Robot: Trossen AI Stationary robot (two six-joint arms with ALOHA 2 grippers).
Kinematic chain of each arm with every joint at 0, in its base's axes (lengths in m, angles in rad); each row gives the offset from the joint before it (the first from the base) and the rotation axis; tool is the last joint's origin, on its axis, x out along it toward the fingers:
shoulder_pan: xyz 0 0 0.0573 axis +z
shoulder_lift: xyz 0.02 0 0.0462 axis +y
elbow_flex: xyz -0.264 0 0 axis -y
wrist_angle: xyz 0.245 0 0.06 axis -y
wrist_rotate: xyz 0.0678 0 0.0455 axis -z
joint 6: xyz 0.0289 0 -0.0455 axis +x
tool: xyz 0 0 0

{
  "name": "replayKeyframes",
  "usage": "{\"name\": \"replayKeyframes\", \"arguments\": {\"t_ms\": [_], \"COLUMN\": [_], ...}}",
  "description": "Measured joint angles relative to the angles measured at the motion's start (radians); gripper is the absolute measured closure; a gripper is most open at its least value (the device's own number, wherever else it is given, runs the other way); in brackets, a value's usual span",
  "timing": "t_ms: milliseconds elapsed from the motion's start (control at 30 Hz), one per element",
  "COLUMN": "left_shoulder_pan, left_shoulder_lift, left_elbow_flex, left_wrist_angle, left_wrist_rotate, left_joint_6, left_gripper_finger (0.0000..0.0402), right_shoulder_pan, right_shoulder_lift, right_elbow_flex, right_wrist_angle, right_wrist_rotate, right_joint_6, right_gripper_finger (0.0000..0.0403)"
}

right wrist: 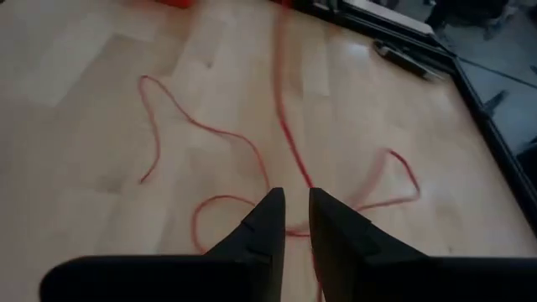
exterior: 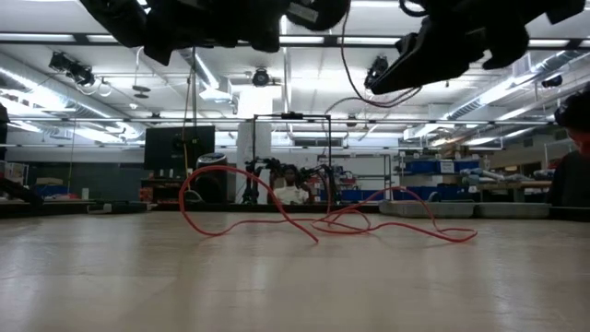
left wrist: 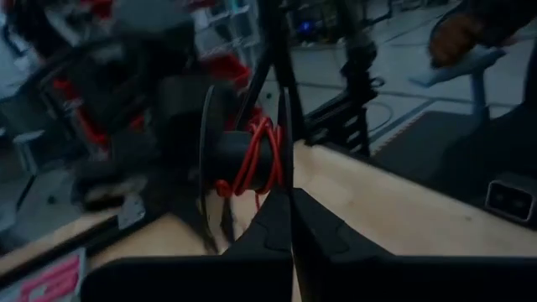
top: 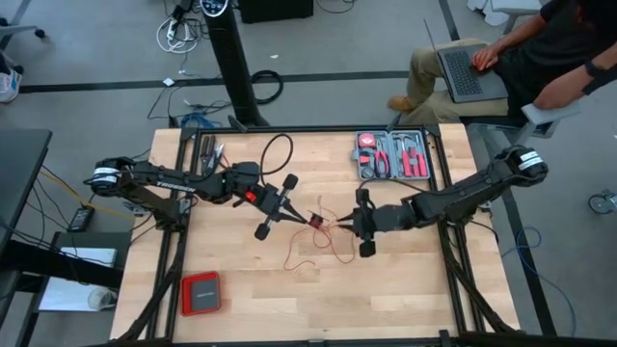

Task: Coil cords
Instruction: Coil the red cable wire onto the black spool

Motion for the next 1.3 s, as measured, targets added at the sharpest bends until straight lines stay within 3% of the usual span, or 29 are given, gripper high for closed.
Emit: {"name": "replayKeyframes", "arguments": {"t_ms": [267,600,1000,1300], "left_shoulder_pan": [0.0,0.0,-0.001,-0.002], "left_shoulder_lift": [0.0,0.0,0.0,0.0], "left_elbow_flex": [0.0,0.0,0.0,0.0], "left_wrist_angle": [0.018,0.074,0.109,0.146], "left_wrist_rotate": [0.047,0.051,0.041,0.035], "left_joint_6": [-0.005,-0.061,-0.116,-0.146], "left_gripper_finger": [0.0402,0.0402,0.0402,0.0402], "right_shoulder_pan": [-0.083,-0.168,-0.176,-0.174], "right_shoulder_lift": [0.033,0.048,0.147,0.153], "right_elbow_flex": [-0.003,-0.004,-0.003,0.015], "right_wrist_angle": [0.103,0.216,0.264,0.264], "right_wrist_rotate": [-0.134,-0.409,-0.398,-0.375], "right_joint_6": [-0.073,-0.159,-0.177,-0.178], "right_gripper_finger": [0.035,0.035,0.0352,0.0351]}}
